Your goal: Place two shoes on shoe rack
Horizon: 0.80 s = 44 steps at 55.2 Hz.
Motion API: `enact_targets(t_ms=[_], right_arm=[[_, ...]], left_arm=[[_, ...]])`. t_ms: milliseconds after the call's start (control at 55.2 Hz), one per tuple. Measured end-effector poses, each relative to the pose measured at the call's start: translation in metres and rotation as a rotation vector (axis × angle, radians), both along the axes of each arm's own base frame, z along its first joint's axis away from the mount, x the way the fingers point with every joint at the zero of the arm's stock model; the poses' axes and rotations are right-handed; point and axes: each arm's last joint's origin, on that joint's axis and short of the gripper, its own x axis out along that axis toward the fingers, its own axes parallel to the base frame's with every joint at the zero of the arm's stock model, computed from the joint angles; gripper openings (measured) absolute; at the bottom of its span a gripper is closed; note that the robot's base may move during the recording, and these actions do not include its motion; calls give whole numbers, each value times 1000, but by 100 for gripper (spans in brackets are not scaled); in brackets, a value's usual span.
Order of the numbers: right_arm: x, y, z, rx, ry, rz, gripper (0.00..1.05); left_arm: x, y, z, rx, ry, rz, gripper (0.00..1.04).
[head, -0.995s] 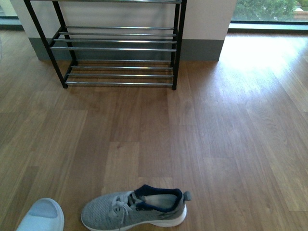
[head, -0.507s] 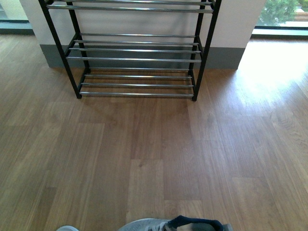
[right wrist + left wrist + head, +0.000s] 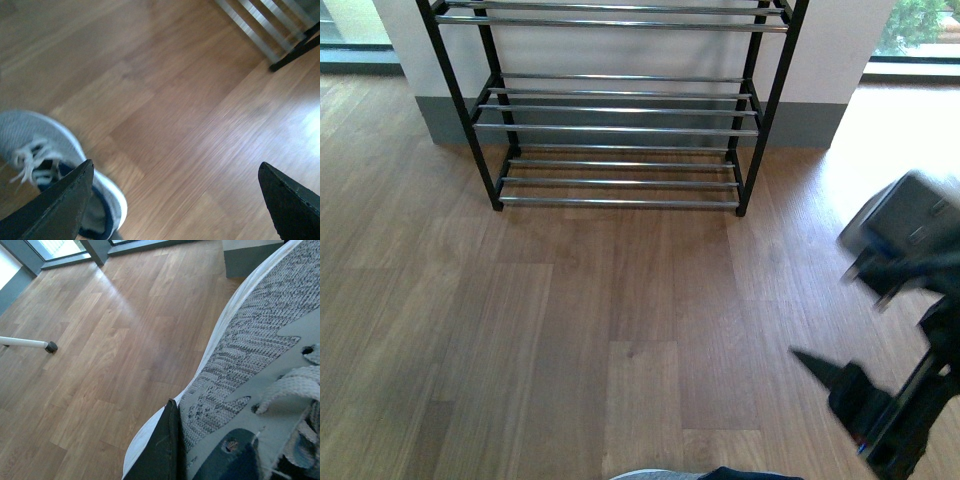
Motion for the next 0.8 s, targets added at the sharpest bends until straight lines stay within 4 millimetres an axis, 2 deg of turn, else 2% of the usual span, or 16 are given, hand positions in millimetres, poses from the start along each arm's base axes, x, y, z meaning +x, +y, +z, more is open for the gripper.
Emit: enact_targets(t_ms=[72,308,525,796], right_arm=[[4,1,-24,-28,74,3,95],[14,-1,-73,-103,169,-14,95],[18,-7,-107,-148,242,-45,95],[18,-8,-138,-144,310,-73,95]], left_arm=[[0,0,0,0,0,0,2],[0,0,0,0,0,0,2],[0,0,0,0,0,0,2],[0,0,0,0,0,0,2]])
